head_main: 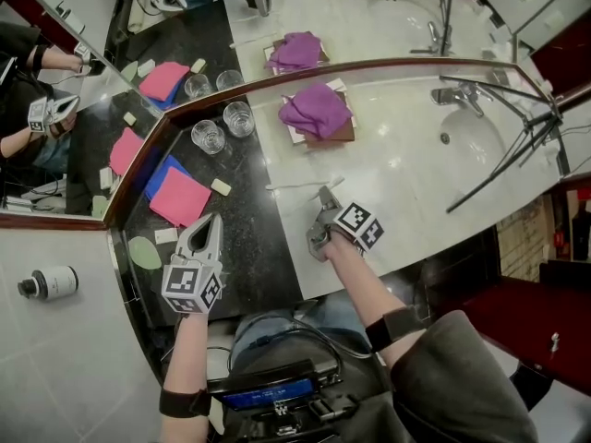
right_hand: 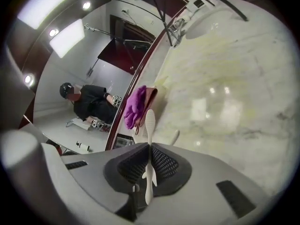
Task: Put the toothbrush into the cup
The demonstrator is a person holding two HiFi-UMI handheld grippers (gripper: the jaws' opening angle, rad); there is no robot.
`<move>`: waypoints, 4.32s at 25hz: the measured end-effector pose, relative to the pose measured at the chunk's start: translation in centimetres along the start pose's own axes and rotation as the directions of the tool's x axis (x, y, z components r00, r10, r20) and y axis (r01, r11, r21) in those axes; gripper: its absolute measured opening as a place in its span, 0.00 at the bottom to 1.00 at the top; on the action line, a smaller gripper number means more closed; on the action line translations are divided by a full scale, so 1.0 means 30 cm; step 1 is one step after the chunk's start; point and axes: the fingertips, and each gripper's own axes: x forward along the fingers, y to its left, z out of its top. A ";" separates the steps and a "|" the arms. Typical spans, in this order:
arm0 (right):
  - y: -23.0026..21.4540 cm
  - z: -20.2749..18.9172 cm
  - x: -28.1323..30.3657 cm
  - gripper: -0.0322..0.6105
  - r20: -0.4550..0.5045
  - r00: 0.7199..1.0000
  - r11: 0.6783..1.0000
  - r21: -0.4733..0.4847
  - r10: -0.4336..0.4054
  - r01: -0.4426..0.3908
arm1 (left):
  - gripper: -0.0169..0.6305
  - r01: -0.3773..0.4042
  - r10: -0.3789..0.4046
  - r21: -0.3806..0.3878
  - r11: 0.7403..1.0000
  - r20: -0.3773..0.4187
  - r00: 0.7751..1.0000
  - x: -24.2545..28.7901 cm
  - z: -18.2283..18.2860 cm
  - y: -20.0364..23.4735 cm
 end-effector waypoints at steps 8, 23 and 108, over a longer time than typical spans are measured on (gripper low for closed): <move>-0.083 -0.055 0.021 0.11 0.024 0.998 0.984 0.170 -0.060 0.055 | 0.03 -0.022 0.022 -0.017 1.000 -0.003 1.000 -0.035 -0.017 0.049; -0.205 -0.063 0.042 0.14 0.003 0.985 0.953 0.253 -0.171 0.165 | 0.03 -0.018 0.018 -0.028 0.999 -0.018 1.000 -0.005 -0.034 0.057; 0.334 0.377 -0.206 0.07 -0.148 0.989 0.313 -0.938 0.024 -0.148 | 0.40 0.452 -0.368 0.200 0.869 -0.349 0.862 0.388 -0.055 -0.418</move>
